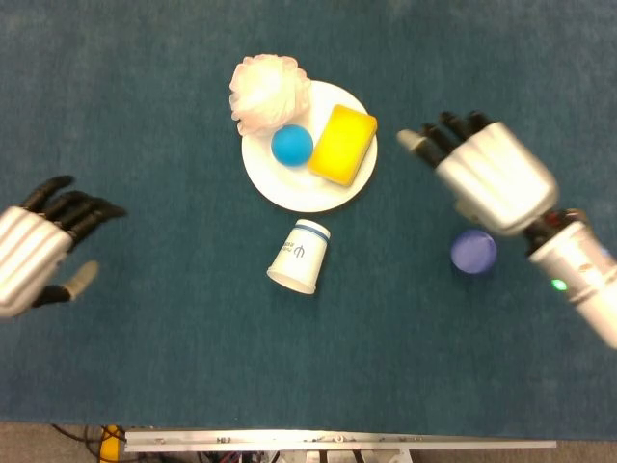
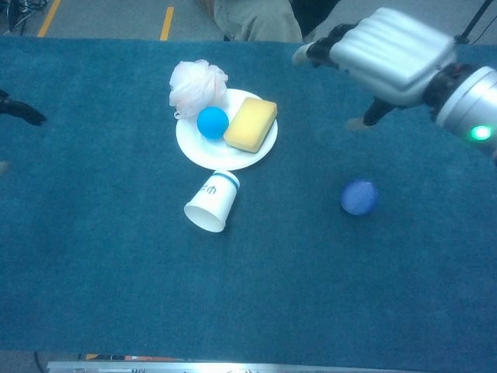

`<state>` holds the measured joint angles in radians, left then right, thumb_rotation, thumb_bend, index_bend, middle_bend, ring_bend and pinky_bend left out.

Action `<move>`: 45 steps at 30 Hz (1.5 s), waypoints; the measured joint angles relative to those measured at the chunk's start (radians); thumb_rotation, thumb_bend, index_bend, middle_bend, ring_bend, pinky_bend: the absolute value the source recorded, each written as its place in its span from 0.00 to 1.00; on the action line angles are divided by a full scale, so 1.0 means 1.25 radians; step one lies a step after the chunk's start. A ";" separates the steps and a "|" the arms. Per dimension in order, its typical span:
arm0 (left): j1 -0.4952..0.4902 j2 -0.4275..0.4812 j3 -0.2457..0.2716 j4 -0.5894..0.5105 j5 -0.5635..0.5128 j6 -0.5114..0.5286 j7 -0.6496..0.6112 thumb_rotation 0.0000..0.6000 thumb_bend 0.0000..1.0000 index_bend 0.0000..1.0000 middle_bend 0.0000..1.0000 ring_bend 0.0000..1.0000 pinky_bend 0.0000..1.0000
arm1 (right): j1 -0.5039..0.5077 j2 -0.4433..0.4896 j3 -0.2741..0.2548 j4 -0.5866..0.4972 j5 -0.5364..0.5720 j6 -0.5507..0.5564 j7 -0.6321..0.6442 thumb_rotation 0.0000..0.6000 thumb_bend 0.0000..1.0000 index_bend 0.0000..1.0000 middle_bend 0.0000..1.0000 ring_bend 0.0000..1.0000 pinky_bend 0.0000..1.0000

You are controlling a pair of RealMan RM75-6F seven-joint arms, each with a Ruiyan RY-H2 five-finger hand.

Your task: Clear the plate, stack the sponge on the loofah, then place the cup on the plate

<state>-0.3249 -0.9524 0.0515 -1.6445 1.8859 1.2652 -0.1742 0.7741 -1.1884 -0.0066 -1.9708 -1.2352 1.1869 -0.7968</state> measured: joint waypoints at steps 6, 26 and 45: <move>-0.091 -0.027 0.007 0.026 0.078 -0.049 -0.022 1.00 0.41 0.17 0.24 0.21 0.11 | -0.054 0.060 -0.009 0.001 -0.032 0.030 0.062 1.00 0.00 0.19 0.31 0.24 0.40; -0.305 -0.185 0.023 0.144 0.186 -0.173 0.053 1.00 0.41 0.03 0.08 0.10 0.11 | -0.144 0.101 -0.015 0.052 -0.080 0.024 0.152 1.00 0.00 0.19 0.31 0.24 0.40; -0.395 -0.270 0.063 0.162 0.139 -0.251 0.073 1.00 0.41 0.03 0.07 0.09 0.11 | -0.183 0.103 0.005 0.091 -0.086 -0.003 0.196 1.00 0.00 0.19 0.31 0.24 0.40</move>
<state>-0.8186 -1.2903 0.1306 -1.4417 2.0600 0.9515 -0.0834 0.5451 -1.0590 -0.0001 -1.8571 -1.3431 1.1829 -0.5524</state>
